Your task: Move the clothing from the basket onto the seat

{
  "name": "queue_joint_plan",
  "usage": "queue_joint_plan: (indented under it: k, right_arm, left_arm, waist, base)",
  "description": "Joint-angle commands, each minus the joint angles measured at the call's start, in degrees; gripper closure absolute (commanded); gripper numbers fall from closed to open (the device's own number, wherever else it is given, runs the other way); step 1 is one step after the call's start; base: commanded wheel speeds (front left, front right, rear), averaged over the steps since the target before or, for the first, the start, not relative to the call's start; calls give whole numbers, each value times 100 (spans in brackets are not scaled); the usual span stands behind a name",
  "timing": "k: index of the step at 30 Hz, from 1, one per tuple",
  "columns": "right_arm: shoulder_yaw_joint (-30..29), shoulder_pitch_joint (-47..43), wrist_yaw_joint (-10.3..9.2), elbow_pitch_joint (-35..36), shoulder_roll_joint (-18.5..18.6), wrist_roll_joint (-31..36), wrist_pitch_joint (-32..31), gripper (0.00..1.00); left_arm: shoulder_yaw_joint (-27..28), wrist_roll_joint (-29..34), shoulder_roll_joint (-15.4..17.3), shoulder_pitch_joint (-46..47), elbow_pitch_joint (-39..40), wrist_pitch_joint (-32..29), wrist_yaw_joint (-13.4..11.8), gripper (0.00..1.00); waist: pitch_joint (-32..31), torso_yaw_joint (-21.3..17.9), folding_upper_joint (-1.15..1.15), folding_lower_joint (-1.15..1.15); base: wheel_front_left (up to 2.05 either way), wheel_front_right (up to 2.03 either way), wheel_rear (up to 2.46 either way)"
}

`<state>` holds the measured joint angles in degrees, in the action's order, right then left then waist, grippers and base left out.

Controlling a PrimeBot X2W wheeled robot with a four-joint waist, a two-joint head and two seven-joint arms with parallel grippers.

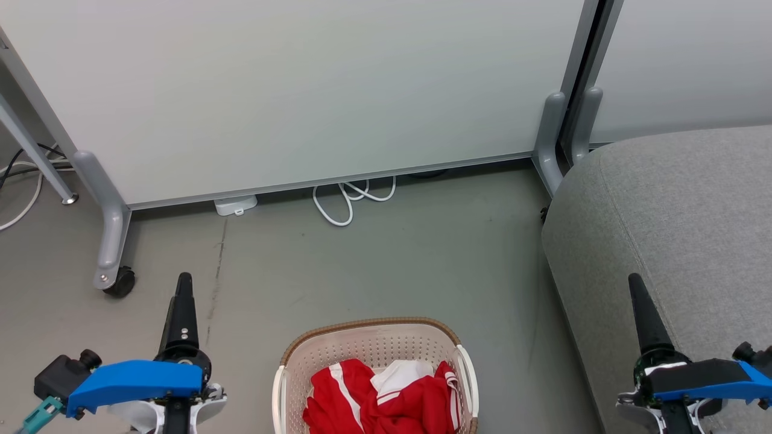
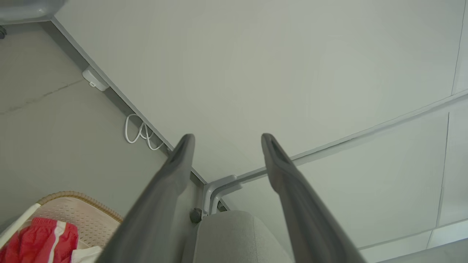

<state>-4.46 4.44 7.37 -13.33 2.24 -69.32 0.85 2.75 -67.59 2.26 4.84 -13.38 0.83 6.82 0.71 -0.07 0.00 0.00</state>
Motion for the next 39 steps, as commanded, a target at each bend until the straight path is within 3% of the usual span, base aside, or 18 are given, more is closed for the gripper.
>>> queue_joint_plan:
  k: [1, 17, 39]
  right_arm:
    - [41, 141, 7, 139, 37, 294, 63, 0]
    - [268, 128, 9, 108, 49, 2051, 390, 0]
    - [393, 144, 12, -36, 62, 3781, 745, 0]
  left_arm:
    - [-65, 310, 49, 177, 116, 67, -32, 0]
    - [-553, 2337, 69, 237, 91, 392, -230, 0]
    - [-939, 3760, 139, 294, 6, 750, -310, 0]
  waist:
    - [2, 1, 0, 0]
    - [17, 12, 0, 0]
    - [37, 23, 0, 0]
  base:
    - [0, 0, 0]
    - [0, 0, 0]
    - [0, 0, 0]
